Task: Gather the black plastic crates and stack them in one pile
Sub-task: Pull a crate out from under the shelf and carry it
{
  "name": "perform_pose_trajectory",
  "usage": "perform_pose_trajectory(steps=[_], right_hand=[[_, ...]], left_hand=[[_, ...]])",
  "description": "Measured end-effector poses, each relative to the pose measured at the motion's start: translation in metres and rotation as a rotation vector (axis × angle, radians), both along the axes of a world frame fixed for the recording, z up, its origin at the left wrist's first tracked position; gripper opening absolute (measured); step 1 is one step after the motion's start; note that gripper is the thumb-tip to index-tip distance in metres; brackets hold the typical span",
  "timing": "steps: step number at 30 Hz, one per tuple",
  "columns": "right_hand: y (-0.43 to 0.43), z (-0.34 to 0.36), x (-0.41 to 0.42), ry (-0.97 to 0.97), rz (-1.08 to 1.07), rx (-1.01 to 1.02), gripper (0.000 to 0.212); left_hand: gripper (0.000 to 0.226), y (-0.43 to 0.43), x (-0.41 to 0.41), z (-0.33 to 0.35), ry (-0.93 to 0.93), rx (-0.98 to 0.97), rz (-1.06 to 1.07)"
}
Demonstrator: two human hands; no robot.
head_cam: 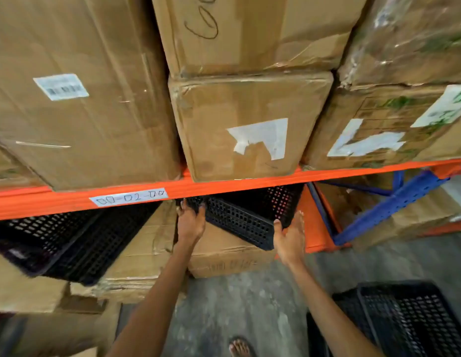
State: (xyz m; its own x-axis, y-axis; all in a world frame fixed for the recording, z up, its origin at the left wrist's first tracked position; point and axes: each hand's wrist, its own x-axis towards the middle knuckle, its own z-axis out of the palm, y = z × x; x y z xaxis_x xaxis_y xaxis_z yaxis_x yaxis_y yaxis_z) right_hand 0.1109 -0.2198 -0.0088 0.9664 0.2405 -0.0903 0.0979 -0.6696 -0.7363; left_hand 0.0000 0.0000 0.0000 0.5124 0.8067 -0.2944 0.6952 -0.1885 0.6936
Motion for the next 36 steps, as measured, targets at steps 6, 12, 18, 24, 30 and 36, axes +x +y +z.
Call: perform_pose_trajectory(steps=[6,12,18,24,30,36], right_hand=[[0.028,-0.022,0.023,-0.005,-0.204,0.079,0.061],[0.025,-0.024,0.022,-0.023,-0.312,0.092,0.049],[-0.011,-0.012,0.039,0.002,-0.201,-0.007,0.056],[-0.046,-0.001,0.069,-0.004,-0.038,-0.166,0.062],[-0.06,-0.003,0.081,-0.061,0.095,-0.257,0.059],[-0.053,-0.01,0.086,-0.138,0.039,-0.283,0.041]], left_hand=[[0.068,0.009,0.069,-0.023,-0.265,-0.456,0.292],[0.059,0.004,0.079,-0.026,-0.31,-0.539,0.415],[0.058,-0.039,0.042,-0.019,-0.174,-0.53,0.401],[0.07,-0.111,0.007,-0.022,-0.074,-0.583,0.567],[0.145,-0.115,-0.03,-0.002,-0.013,-0.316,0.851],[0.132,-0.028,-0.089,-0.012,0.2,-0.042,0.73]])
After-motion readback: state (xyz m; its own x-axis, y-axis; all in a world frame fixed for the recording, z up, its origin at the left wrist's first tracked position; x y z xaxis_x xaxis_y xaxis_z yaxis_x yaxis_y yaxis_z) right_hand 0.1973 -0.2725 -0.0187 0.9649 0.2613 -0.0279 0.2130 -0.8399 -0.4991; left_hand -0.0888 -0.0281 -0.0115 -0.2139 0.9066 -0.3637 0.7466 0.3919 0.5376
